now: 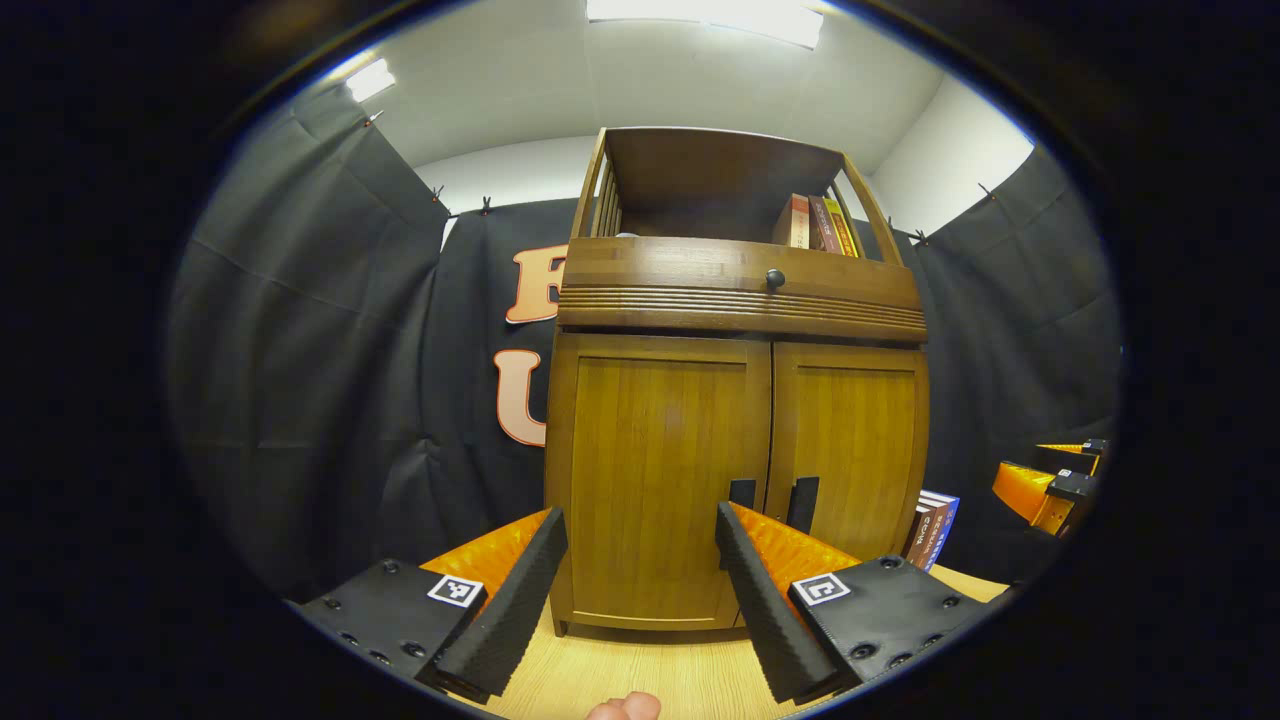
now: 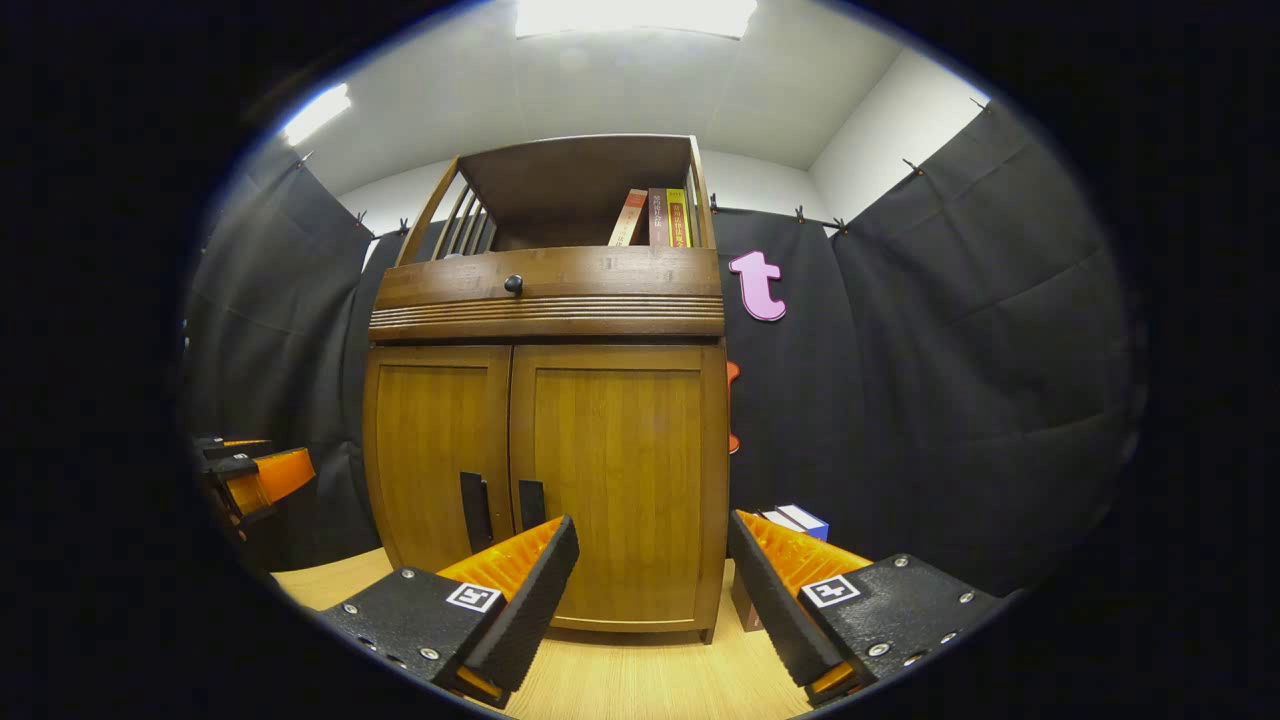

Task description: Open the right door of the double-door shoe cabinet with the right hand, and open the left door with the left hand.

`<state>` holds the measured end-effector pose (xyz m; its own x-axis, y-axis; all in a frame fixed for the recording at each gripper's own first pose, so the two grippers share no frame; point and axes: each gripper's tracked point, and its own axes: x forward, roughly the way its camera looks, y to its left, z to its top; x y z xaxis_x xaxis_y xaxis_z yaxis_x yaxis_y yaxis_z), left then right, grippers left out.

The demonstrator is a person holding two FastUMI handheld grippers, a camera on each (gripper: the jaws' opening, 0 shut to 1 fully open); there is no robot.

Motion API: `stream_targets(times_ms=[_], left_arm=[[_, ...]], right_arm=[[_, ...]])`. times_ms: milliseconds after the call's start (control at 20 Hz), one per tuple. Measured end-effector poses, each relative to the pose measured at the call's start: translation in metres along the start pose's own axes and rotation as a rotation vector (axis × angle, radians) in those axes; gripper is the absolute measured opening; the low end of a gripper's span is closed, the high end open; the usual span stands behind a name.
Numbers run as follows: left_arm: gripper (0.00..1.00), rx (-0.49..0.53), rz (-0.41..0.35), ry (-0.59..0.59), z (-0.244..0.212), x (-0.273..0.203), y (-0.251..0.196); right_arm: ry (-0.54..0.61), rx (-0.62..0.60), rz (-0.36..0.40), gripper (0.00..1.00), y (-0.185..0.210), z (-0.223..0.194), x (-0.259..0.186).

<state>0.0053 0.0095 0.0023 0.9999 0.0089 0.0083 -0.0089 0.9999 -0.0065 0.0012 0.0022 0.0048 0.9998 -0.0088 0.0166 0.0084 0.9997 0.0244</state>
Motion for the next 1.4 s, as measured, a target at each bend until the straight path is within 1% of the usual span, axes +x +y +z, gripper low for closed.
stream_targets(times_ms=[50, 100, 150, 250, 300, 350, 450, 550, 600, 750, 800, 900, 950, 1000, 1100, 1200, 1300, 1400], left_arm=[[0.94, 0.0, 0.001, 0.0, 0.0, -0.001, 0.0], [0.94, -0.002, 0.001, 0.0, 0.0, -0.001, 0.0], [0.94, -0.003, 0.002, 0.001, -0.001, -0.001, 0.001], [0.97, -0.008, 0.004, 0.003, -0.002, 0.0, 0.001], [0.97, -0.01, 0.005, 0.004, -0.002, 0.0, 0.002], [0.95, -0.012, 0.007, 0.004, -0.003, 0.0, 0.003], [0.97, -0.013, 0.007, 0.008, -0.003, 0.001, 0.003], [0.97, -0.015, 0.009, 0.008, -0.003, 0.0, 0.004], [0.95, -0.016, 0.012, 0.006, -0.002, 0.001, 0.005], [0.95, -0.018, 0.019, 0.005, 0.0, -0.005, 0.007], [0.95, -0.017, 0.023, 0.004, 0.002, -0.007, 0.009], [0.99, -0.014, 0.034, -0.004, 0.006, -0.011, 0.013], [0.97, -0.014, 0.039, -0.007, 0.007, -0.014, 0.014], [0.95, -0.013, 0.044, -0.009, 0.008, -0.015, 0.016], [0.97, -0.013, 0.056, -0.011, 0.01, -0.023, 0.022], [0.95, -0.018, 0.069, -0.012, 0.013, -0.027, 0.029], [0.97, -0.017, 0.084, -0.016, 0.015, -0.034, 0.035], [0.96, -0.01, 0.103, -0.017, 0.016, -0.039, 0.044]], right_arm=[[-0.003, 0.012, 0.006, 0.93, 0.002, 0.001, 0.0], [-0.002, 0.019, 0.005, 0.93, 0.001, 0.001, 0.0], [-0.001, 0.018, 0.003, 1.0, 0.001, 0.0, 0.0], [0.006, 0.006, -0.001, 1.0, 0.0, -0.003, 0.003], [0.011, -0.001, 0.001, 0.93, 0.001, -0.004, 0.003], [0.017, -0.007, 0.007, 0.95, 0.004, -0.005, 0.005], [0.024, -0.016, 0.038, 0.85, 0.013, -0.003, 0.011], [0.018, -0.019, 0.076, 0.93, 0.024, 0.004, 0.023], [0.009, -0.013, 0.093, 0.93, 0.031, 0.007, 0.03], [-0.027, -0.012, 0.149, 0.93, 0.055, 0.014, 0.058], [-0.033, -0.028, 0.166, 0.93, 0.063, 0.014, 0.068], [-0.04, -0.074, 0.201, 0.93, 0.082, 0.01, 0.09], [-0.043, -0.089, 0.211, 0.93, 0.09, 0.008, 0.1], [-0.035, -0.097, 0.216, 0.93, 0.099, 0.004, 0.11], [-0.011, -0.101, 0.235, 0.93, 0.117, -0.012, 0.13], [0.022, -0.098, 0.215, 0.93, 0.121, -0.035, 0.15], [0.044, -0.093, 0.197, 0.93, 0.125, -0.053, 0.17], [0.064, -0.109, 0.176, 0.93, 0.127, -0.072, 0.187]])
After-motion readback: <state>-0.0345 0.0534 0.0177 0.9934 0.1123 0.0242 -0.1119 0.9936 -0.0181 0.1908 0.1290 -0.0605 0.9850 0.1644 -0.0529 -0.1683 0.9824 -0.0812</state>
